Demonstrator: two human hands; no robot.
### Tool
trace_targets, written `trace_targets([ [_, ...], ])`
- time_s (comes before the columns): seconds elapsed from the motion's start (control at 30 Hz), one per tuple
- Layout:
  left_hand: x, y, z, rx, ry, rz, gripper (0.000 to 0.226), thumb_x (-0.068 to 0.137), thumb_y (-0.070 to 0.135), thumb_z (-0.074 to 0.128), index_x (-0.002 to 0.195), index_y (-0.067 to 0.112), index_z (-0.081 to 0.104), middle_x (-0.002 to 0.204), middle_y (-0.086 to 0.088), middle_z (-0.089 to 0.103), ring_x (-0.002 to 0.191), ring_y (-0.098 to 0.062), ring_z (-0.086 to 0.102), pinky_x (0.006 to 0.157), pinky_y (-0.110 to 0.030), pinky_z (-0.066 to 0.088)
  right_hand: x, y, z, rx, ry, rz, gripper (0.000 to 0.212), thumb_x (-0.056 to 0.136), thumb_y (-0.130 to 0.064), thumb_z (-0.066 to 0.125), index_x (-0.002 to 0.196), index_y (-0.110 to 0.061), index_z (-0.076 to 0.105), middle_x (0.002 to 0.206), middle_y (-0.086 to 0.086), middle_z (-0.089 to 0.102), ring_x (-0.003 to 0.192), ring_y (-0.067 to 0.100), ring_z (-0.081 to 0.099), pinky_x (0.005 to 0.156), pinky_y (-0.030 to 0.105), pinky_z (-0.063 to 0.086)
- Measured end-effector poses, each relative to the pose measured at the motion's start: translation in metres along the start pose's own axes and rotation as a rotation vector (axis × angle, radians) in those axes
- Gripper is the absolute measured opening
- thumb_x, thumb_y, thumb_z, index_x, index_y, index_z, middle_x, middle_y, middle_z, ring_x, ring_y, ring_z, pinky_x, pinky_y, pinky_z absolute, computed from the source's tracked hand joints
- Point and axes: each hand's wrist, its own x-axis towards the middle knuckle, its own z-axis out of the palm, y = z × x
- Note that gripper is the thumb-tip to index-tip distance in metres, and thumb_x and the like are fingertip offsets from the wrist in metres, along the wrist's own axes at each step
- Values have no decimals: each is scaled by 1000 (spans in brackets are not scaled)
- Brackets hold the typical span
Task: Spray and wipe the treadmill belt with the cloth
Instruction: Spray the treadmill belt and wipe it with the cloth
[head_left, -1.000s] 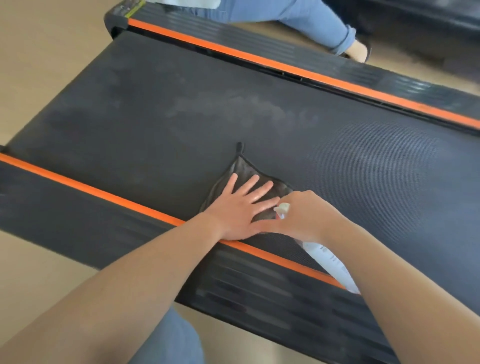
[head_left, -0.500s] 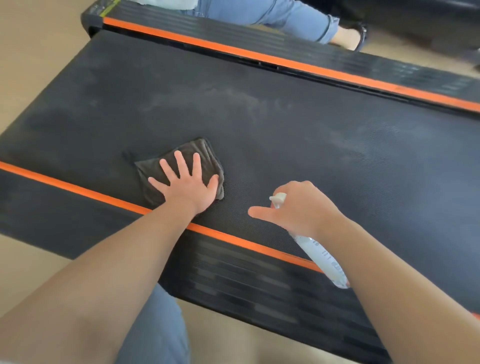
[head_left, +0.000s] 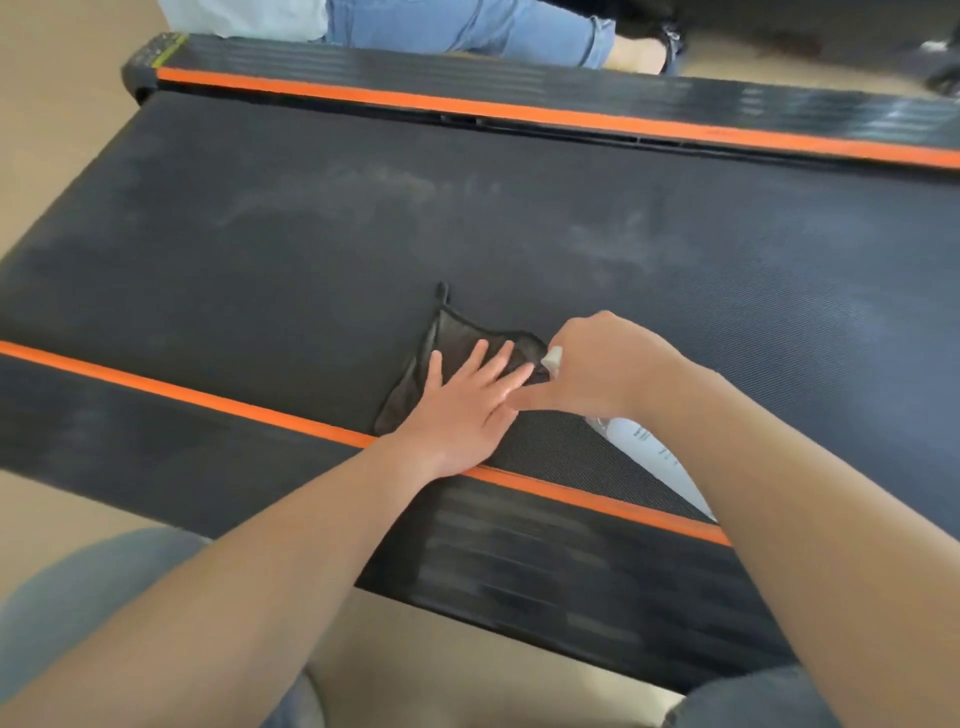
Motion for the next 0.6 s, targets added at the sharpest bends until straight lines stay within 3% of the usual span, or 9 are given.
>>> trace_targets([
  [0.1,-4,-10,-9,-151,37,-101,60,107,33,24,162,31,-1,171,5,6,156,-13,-9,123,-58,-9,-9,11,-4,-25,-57,-7,65,75,-80,63,68,-15,64,67,1,64,72,23,63,72,36,57],
  [0.23,-2,-34,-19,-47,-28,-152,58,107,39,16,161,33,-2,170,12,0,156,-14,-11,119,-63,-13,-13,18,-6,29,-40,38,67,80,-76,63,85,-10,70,93,7,73,90,28,66,85,40,58],
  [0.33,4,-62,-28,46,-60,-299,55,106,38,5,161,39,-1,168,18,-12,155,-20,-16,115,-69,-15,-14,18,-4,-30,-13,59,65,80,-78,58,68,-14,62,90,5,72,86,27,64,82,40,58],
  [0.47,-3,-97,-35,145,-46,-504,57,104,41,6,159,43,-6,168,14,-15,155,-37,-13,110,-75,-16,-23,3,-9,-5,-26,137,64,84,-74,59,72,-11,62,72,6,66,79,26,64,68,33,52],
  [0.53,-6,-101,-32,198,-30,-525,58,104,44,9,160,38,-6,170,6,-14,153,-46,-10,110,-74,-15,-23,-7,-16,18,-38,170,65,85,-72,60,77,-7,60,78,9,68,80,26,64,62,31,47],
  [0.6,-4,-103,-28,304,64,-426,63,103,45,9,163,26,4,171,-8,-3,152,-48,-5,114,-71,-11,-18,-26,-23,29,-38,175,64,86,-72,60,74,-9,57,81,11,69,82,29,64,58,29,43],
])
